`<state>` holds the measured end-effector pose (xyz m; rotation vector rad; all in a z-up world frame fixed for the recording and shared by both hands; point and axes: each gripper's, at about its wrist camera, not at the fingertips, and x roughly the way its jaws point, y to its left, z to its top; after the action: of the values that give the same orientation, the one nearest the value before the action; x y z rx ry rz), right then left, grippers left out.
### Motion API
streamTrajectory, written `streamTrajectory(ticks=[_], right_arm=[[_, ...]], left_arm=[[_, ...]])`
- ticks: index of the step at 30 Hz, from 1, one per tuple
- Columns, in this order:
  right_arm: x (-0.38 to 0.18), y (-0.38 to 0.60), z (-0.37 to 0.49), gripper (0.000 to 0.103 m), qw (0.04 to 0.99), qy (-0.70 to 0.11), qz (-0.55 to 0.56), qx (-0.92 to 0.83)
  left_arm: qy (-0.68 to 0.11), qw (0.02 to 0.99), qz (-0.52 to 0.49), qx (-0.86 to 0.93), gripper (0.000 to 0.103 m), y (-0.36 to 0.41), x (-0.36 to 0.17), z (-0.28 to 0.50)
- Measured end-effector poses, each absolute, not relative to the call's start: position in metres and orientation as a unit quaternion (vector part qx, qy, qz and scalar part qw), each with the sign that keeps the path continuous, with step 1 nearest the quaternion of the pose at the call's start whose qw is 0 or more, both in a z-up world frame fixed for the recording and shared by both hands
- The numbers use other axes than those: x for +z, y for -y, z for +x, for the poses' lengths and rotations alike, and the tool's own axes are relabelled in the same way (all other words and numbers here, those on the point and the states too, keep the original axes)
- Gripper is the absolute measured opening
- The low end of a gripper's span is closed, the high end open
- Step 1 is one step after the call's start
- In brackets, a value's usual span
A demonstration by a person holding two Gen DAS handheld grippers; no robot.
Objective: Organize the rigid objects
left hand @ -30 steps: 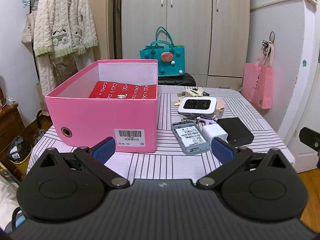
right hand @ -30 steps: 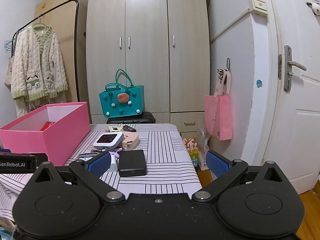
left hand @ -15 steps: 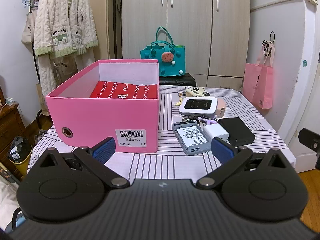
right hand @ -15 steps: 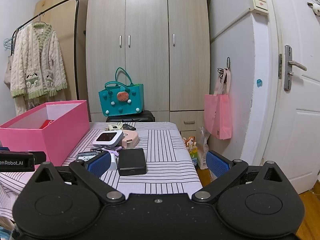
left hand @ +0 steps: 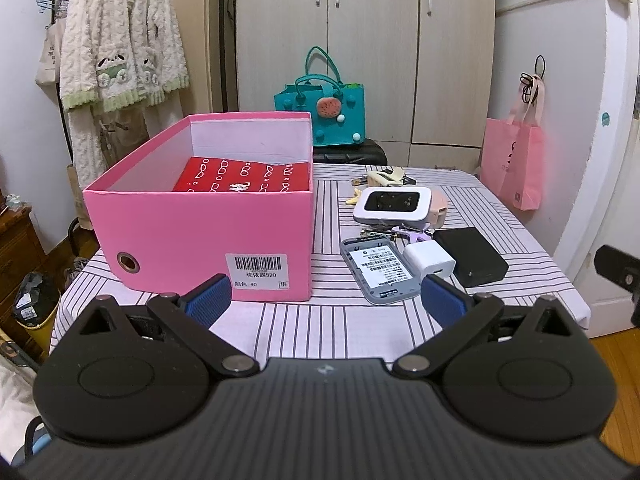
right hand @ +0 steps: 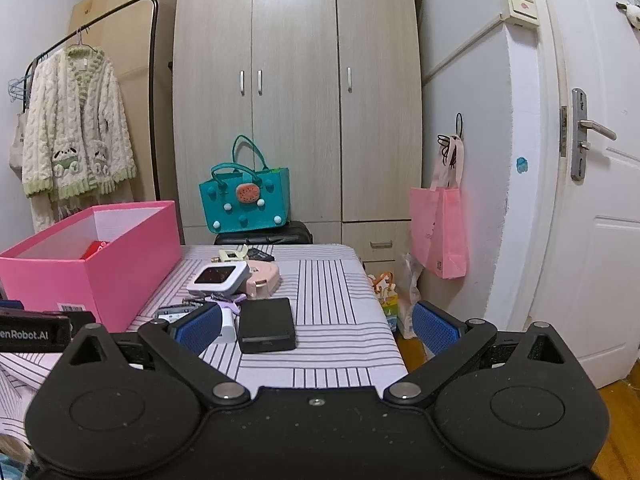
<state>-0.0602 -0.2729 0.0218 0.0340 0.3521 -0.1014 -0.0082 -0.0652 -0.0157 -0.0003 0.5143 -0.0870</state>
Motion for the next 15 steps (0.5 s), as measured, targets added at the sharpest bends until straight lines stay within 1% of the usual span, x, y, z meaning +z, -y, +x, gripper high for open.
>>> streamTrajectory(ticks=[8, 11, 15], right_arm=[[0.022, 0.276, -0.044, 0.103, 0.985, -0.165, 0.044, 0.012], [0.023, 0.272, -0.03, 0.103, 0.982, -0.181, 0.028, 0.037], [0.017, 0.267, -0.008, 0.102, 0.974, -0.218, -0.001, 0.064]], left_arm=[[-0.267, 0.96, 0.051, -0.068, 0.103, 0.069, -0.017, 0.012], [-0.272, 0.957, 0.065, -0.083, 0.103, 0.067, -0.011, 0.017], [-0.285, 0.949, 0.057, -0.117, 0.103, 0.054, 0.006, 0.025]])
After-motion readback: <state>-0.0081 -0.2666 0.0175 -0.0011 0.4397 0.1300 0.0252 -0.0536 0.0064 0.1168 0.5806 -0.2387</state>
